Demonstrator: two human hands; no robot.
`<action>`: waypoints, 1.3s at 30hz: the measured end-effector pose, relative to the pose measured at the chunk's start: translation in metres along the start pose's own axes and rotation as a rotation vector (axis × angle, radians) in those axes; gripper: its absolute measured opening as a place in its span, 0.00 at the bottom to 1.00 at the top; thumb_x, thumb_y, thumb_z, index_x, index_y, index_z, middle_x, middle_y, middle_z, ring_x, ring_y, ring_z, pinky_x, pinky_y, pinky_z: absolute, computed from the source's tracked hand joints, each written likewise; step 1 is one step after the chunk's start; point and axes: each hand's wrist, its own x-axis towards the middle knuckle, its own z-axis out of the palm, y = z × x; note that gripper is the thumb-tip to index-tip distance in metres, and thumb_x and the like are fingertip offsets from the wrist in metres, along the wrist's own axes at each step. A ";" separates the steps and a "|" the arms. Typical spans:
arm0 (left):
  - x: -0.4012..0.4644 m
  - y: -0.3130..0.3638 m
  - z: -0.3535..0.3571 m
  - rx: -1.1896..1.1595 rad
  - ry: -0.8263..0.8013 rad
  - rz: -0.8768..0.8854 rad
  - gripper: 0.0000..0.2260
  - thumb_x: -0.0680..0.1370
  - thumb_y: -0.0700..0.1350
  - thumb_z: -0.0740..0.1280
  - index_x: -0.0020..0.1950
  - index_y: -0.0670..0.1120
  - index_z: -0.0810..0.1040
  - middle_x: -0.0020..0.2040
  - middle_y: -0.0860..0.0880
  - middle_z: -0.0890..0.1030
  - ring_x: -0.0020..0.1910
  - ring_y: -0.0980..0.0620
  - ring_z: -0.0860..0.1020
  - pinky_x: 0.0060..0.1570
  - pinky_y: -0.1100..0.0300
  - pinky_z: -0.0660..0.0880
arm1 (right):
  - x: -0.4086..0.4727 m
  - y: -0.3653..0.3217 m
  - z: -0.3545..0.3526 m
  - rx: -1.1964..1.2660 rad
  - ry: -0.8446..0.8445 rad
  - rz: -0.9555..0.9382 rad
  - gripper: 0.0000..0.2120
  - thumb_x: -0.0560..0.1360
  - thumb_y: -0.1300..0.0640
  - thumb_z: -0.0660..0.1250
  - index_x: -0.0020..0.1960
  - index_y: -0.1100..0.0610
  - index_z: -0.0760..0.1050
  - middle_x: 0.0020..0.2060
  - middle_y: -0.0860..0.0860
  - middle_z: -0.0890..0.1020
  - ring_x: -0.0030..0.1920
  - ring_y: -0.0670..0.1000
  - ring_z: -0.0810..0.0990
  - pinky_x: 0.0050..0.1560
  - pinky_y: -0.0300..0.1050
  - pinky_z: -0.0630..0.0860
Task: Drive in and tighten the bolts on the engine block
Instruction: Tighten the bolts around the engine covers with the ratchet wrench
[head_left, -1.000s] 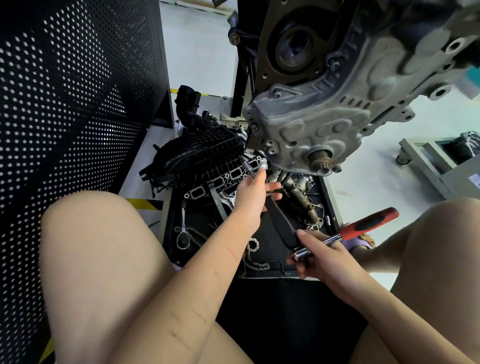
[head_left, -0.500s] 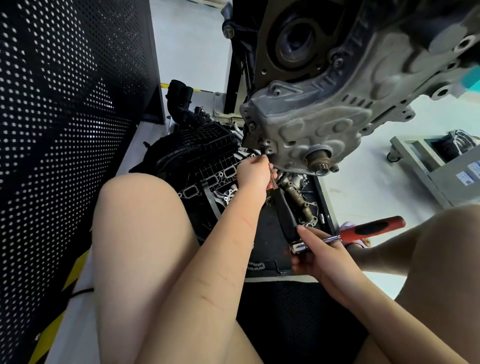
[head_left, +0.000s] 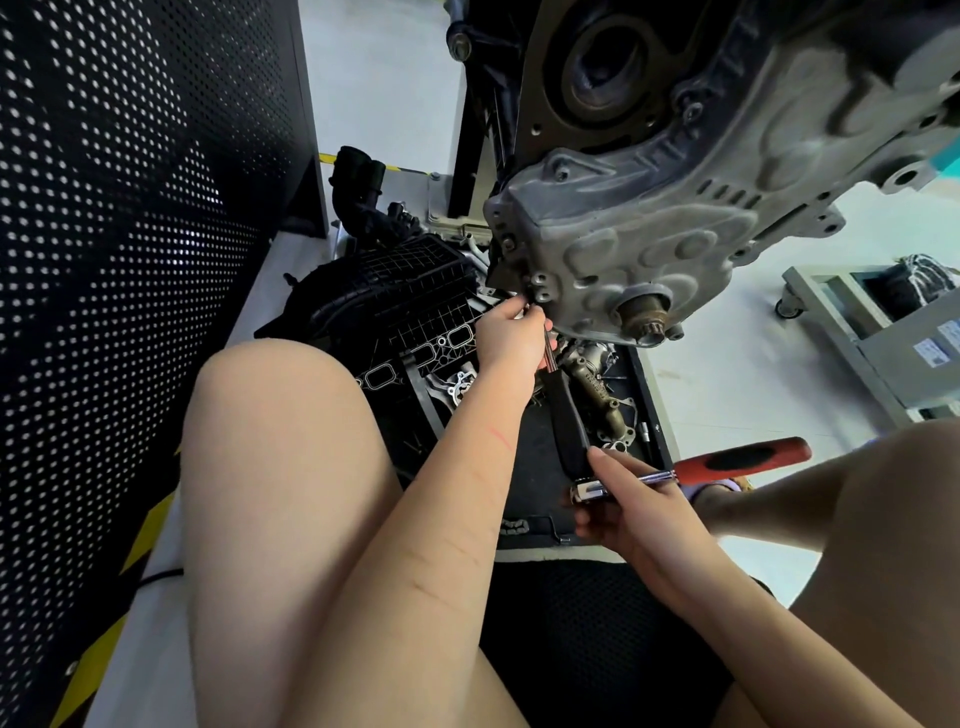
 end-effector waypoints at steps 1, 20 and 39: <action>0.000 0.000 0.000 0.005 0.001 0.002 0.14 0.80 0.37 0.58 0.36 0.51 0.71 0.32 0.50 0.72 0.20 0.60 0.70 0.21 0.68 0.63 | 0.000 0.000 0.000 -0.003 0.002 0.002 0.09 0.78 0.57 0.61 0.42 0.58 0.76 0.27 0.55 0.79 0.24 0.48 0.73 0.25 0.39 0.73; -0.003 -0.009 -0.009 0.091 -0.090 -0.045 0.12 0.81 0.47 0.59 0.39 0.46 0.74 0.22 0.54 0.77 0.22 0.58 0.75 0.26 0.66 0.70 | 0.002 -0.014 0.006 0.048 -0.048 0.071 0.10 0.77 0.53 0.62 0.39 0.57 0.74 0.25 0.57 0.79 0.20 0.48 0.72 0.21 0.39 0.71; -0.033 -0.039 -0.018 0.769 -0.107 0.128 0.17 0.77 0.54 0.63 0.31 0.48 0.69 0.35 0.47 0.77 0.41 0.46 0.74 0.40 0.60 0.68 | 0.012 -0.015 0.012 -1.235 0.110 -0.317 0.14 0.71 0.46 0.64 0.47 0.56 0.73 0.36 0.51 0.76 0.40 0.55 0.77 0.37 0.43 0.70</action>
